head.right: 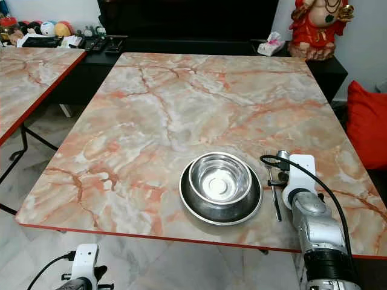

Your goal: Setting the table

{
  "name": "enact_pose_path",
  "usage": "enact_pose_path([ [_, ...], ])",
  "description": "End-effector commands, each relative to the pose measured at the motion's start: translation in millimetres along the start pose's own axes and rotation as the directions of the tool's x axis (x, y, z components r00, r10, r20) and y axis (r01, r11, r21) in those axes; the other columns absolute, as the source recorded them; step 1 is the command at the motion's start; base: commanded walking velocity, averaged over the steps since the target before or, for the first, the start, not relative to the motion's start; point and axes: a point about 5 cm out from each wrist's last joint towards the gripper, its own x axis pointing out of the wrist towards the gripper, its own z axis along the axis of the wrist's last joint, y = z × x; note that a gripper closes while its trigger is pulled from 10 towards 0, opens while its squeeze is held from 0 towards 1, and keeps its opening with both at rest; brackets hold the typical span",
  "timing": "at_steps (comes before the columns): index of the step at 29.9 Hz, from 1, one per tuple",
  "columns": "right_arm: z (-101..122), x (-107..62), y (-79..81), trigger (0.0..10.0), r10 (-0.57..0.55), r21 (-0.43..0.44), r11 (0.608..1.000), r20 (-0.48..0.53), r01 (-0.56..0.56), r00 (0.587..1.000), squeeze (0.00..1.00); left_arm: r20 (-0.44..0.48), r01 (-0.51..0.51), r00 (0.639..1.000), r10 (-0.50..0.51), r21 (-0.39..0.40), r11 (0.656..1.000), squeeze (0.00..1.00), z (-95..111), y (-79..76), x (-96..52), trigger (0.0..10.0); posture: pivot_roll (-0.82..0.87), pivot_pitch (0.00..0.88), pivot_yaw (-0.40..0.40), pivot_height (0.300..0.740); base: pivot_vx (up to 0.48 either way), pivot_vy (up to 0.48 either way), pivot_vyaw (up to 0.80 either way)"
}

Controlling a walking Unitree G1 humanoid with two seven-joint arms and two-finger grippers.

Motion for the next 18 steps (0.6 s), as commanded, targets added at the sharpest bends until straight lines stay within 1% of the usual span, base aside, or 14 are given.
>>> enact_pose_path([
  [1, 0.6, -0.3, 0.4, 10.0, 0.006, 0.0, 1.0, -0.003, -0.006, 1.0, 0.54, -0.029, -0.001, 1.0, 0.001, -0.011, 1.0, 0.0, -6.4, 1.4, -1.1, 10.0, 0.03, 0.074, 0.021, 0.74, 0.0, 0.0, 0.0],
  [7, 0.5, -0.3, 0.7, 10.0, 0.005, 0.003, 1.0, -0.002, -0.005, 1.0, 0.54, -0.029, -0.001, 1.0, 0.001, -0.011, 1.0, 0.0, -6.2, 1.2, -1.0, 10.0, 0.03, 0.074, 0.022, 0.74, 0.0, 0.0, 0.0],
  [9, 0.4, -0.2, 1.8, 10.0, 0.006, 0.001, 1.0, -0.003, -0.006, 1.0, 0.51, -0.029, -0.001, 1.0, 0.0, -0.007, 1.0, 0.0, -5.9, 1.2, -1.0, 10.0, 0.03, 0.074, 0.022, 0.74, 0.0, 0.0, 0.0],
  [13, 0.5, -0.1, 3.1, 10.0, 0.011, 0.001, 1.0, -0.003, -0.011, 1.0, 0.53, -0.028, -0.002, 1.0, 0.001, -0.009, 1.0, 0.0, -5.9, 1.1, -0.9, 10.0, 0.03, 0.075, 0.021, 0.74, 0.0, 0.0, 0.0],
  [17, 0.4, 0.0, 3.5, 10.0, 0.013, 0.001, 1.0, -0.004, -0.013, 1.0, 0.5, -0.028, -0.002, 1.0, 0.002, -0.011, 1.0, 0.0, -6.0, 1.0, -1.0, 10.0, 0.03, 0.075, 0.021, 0.74, 0.0, 0.0, 0.0],
  [18, 0.4, 0.0, 3.5, 10.0, 0.013, 0.001, 1.0, -0.004, -0.013, 1.0, 0.4, -0.029, -0.002, 1.0, 0.002, -0.011, 1.0, 0.0, -6.0, 1.0, -1.0, 10.0, 0.03, 0.075, 0.022, 0.74, 0.0, 0.0, 0.0],
])
